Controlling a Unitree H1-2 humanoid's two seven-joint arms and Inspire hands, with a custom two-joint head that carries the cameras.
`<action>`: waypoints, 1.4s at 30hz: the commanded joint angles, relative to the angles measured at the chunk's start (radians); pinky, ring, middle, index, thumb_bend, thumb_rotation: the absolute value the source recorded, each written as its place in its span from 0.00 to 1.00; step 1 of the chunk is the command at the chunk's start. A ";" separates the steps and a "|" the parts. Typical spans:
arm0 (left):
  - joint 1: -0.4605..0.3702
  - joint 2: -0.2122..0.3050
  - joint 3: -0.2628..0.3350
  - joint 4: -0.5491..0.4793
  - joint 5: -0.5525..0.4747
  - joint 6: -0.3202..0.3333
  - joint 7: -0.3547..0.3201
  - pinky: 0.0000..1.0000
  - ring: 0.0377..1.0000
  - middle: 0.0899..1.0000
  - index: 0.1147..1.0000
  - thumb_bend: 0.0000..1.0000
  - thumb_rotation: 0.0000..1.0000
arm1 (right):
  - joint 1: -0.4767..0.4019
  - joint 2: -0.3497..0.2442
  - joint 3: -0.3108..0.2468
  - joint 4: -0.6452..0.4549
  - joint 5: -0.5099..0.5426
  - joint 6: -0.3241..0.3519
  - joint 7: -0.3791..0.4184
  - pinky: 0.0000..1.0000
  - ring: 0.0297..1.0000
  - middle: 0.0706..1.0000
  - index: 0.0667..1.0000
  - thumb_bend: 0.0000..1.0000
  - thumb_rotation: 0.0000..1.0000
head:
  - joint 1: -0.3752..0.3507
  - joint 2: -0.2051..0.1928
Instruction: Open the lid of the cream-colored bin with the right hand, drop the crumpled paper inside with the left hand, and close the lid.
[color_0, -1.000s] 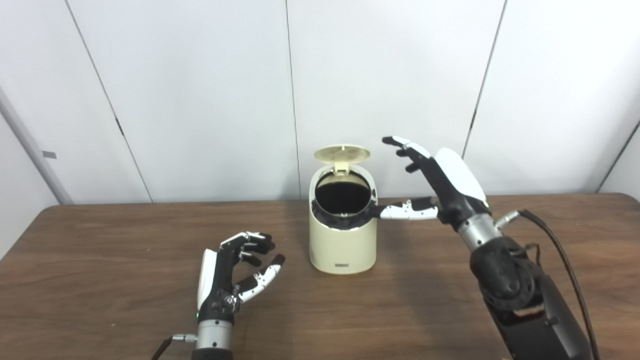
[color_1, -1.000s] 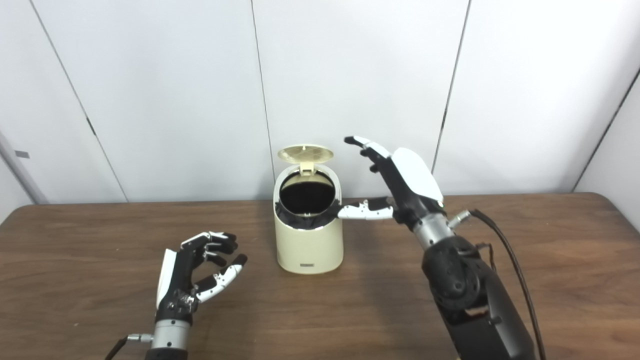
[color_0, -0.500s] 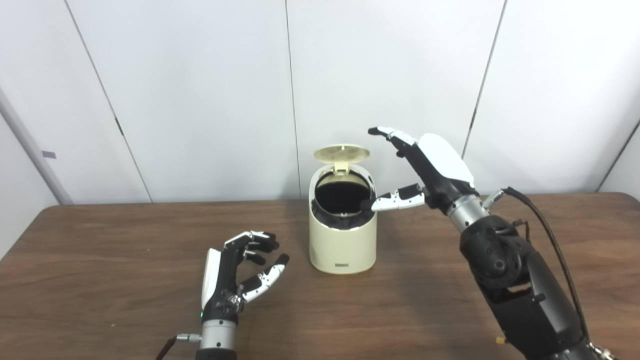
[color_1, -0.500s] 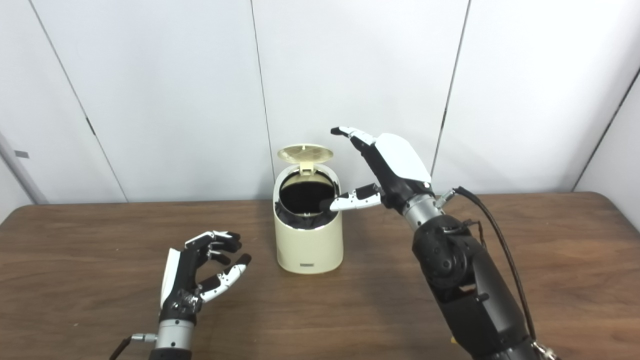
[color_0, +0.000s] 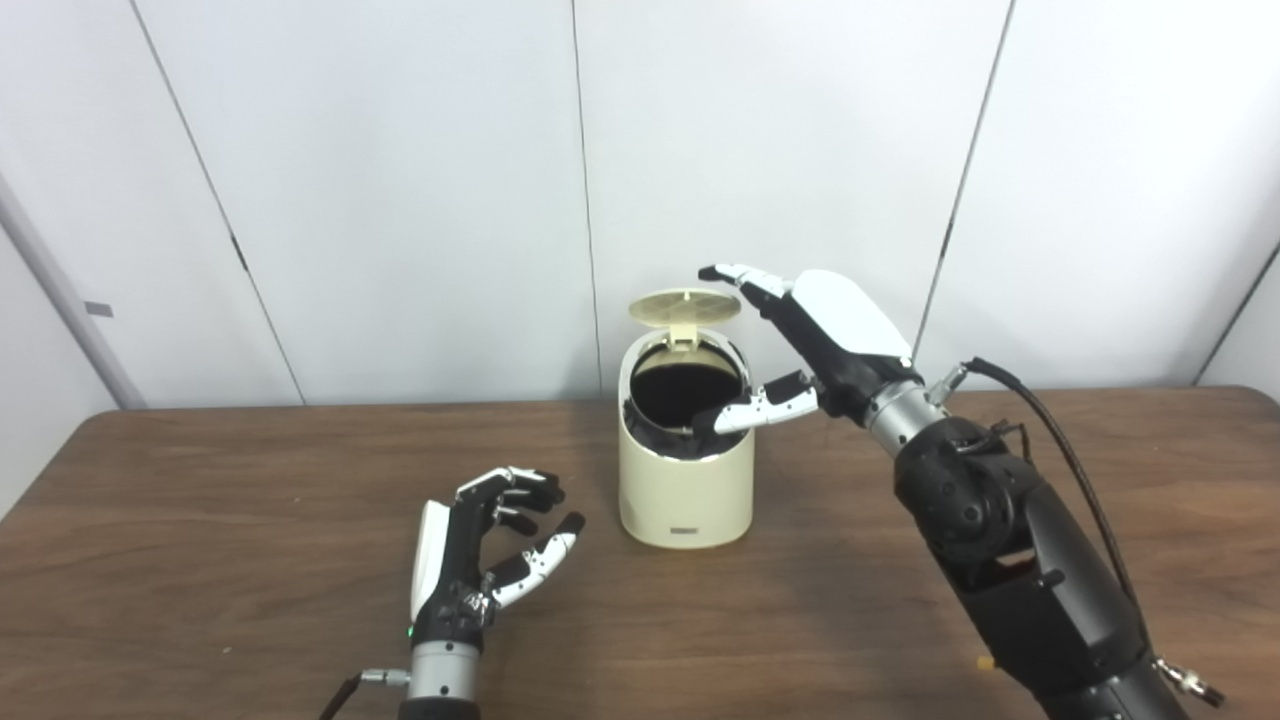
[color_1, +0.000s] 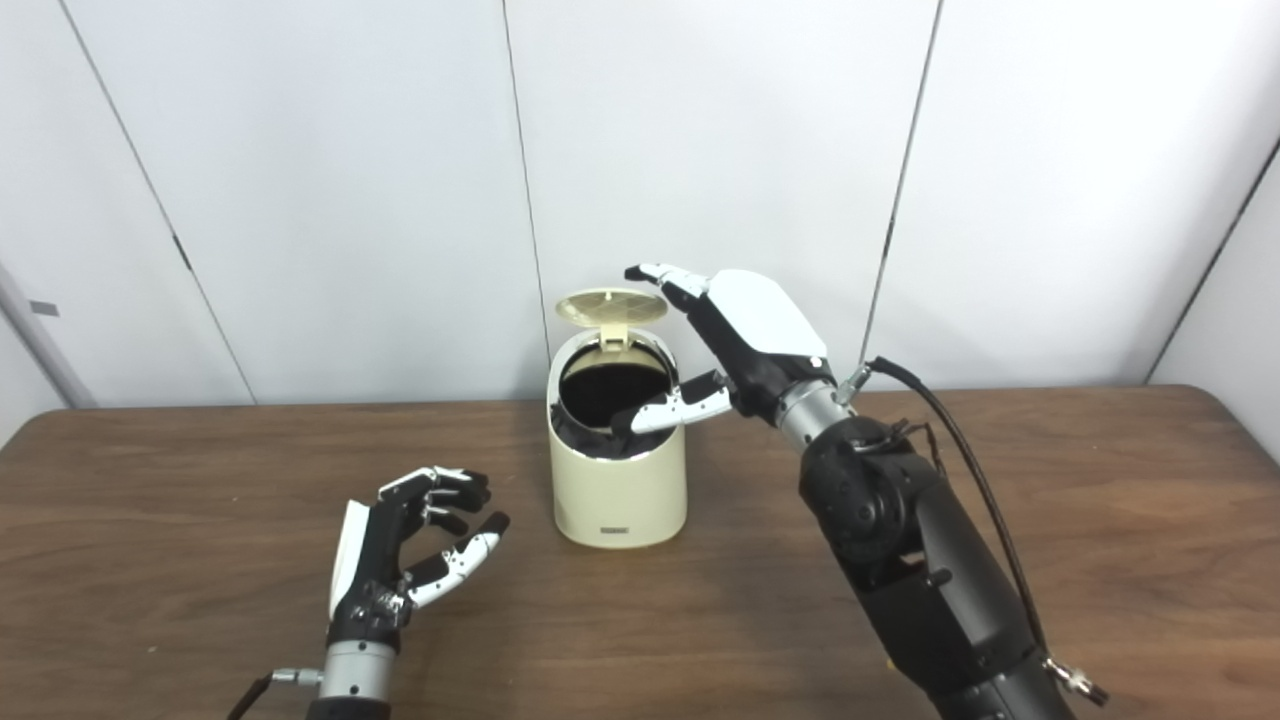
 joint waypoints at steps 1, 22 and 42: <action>-0.044 -0.003 -0.001 -0.025 0.009 -0.009 0.008 0.49 0.57 0.61 0.43 0.51 0.04 | -0.062 0.001 -0.002 -0.039 -0.012 -0.001 0.005 0.73 0.89 0.89 0.89 0.77 0.44 | -0.001 0.001; -0.041 -0.008 -0.004 -0.050 0.000 0.011 -0.006 0.48 0.56 0.61 0.43 0.51 0.04 | 0.017 -0.032 0.009 -0.173 -0.025 -0.011 0.087 0.77 0.87 0.85 0.86 0.76 0.37 | 0.005 0.035; -0.038 -0.005 -0.010 -0.075 0.008 0.038 -0.018 0.48 0.56 0.61 0.43 0.51 0.05 | 0.060 -0.064 0.018 -0.146 -0.061 -0.054 0.086 0.79 0.88 0.75 0.76 0.77 0.47 | 0.011 0.065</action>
